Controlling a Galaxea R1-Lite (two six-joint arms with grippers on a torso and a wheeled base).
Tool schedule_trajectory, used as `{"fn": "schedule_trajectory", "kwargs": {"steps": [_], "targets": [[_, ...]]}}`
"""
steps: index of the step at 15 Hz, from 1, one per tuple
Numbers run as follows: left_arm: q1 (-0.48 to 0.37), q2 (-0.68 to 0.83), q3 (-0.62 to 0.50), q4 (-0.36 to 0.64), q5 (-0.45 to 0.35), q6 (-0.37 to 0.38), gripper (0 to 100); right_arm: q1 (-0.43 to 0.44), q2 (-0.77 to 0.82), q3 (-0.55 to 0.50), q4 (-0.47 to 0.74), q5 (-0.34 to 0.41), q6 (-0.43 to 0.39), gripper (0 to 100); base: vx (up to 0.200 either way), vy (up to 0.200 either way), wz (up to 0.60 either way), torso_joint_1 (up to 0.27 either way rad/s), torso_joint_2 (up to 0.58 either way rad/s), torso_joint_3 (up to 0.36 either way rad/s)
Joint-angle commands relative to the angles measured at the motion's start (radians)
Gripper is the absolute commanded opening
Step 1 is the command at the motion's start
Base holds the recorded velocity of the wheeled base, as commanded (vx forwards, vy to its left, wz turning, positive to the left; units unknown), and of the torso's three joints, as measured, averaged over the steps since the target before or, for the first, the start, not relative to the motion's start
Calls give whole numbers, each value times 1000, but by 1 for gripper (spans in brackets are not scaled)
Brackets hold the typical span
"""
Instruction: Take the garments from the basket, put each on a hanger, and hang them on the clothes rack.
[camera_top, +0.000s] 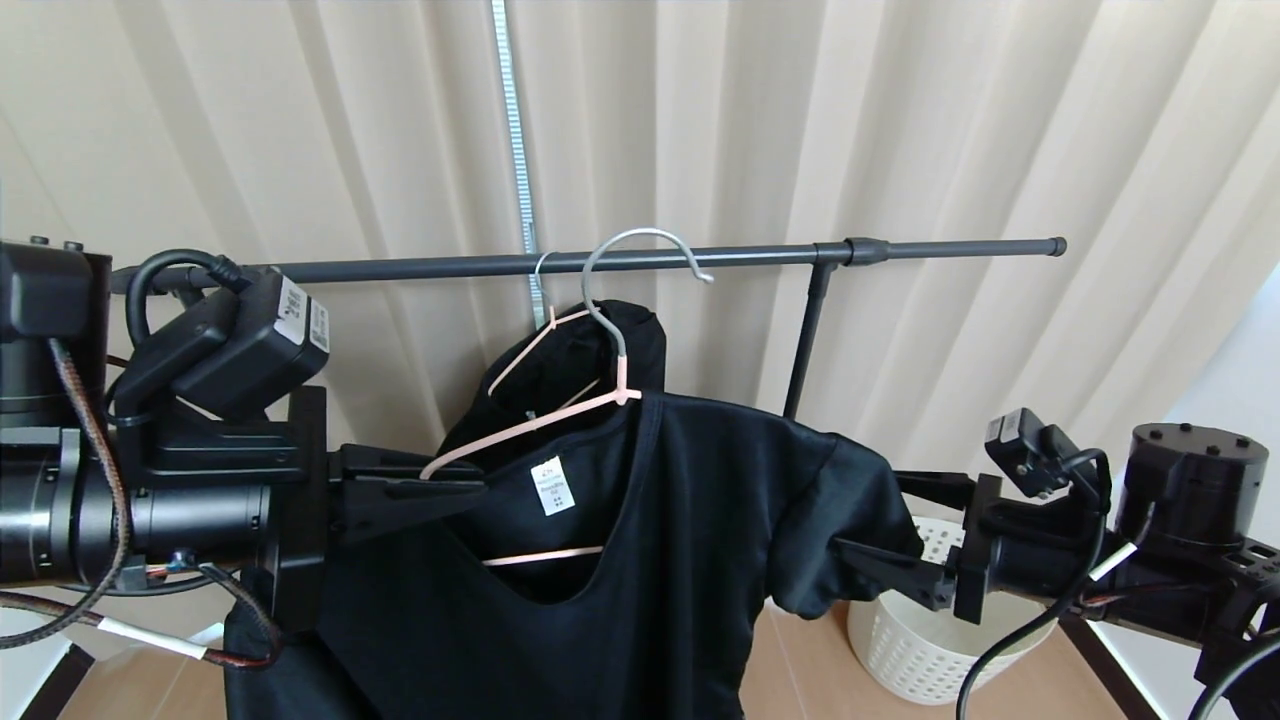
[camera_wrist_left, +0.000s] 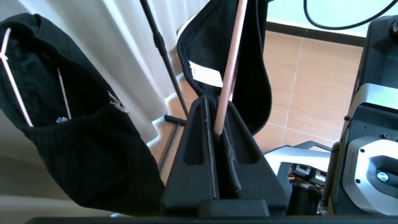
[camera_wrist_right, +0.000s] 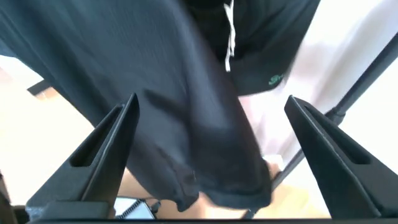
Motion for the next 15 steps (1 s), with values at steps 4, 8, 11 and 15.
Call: {"fn": "schedule_trajectory", "kwargs": {"steps": [4, 8, 11, 15], "targets": [[21, -25, 36, -4, 1, -1, 0, -73, 44, -38, 1, -3, -10, 0, 0, 0, 0, 0, 0, 0], [55, -38, 45, -4, 0, -2, 0, -139, 82, -76, 1, -2, -8, 0, 0, 0, 0, 0, 0, 0], [90, -51, 43, -4, -2, -4, 0, -177, 105, -105, 4, -2, -5, 0, 0, 0, 0, 0, 0, 0], [113, -62, 39, -4, -5, -42, 0, -217, 130, -138, 12, -2, 2, 0, 0, 0, 0, 0, 0, 0]]}}
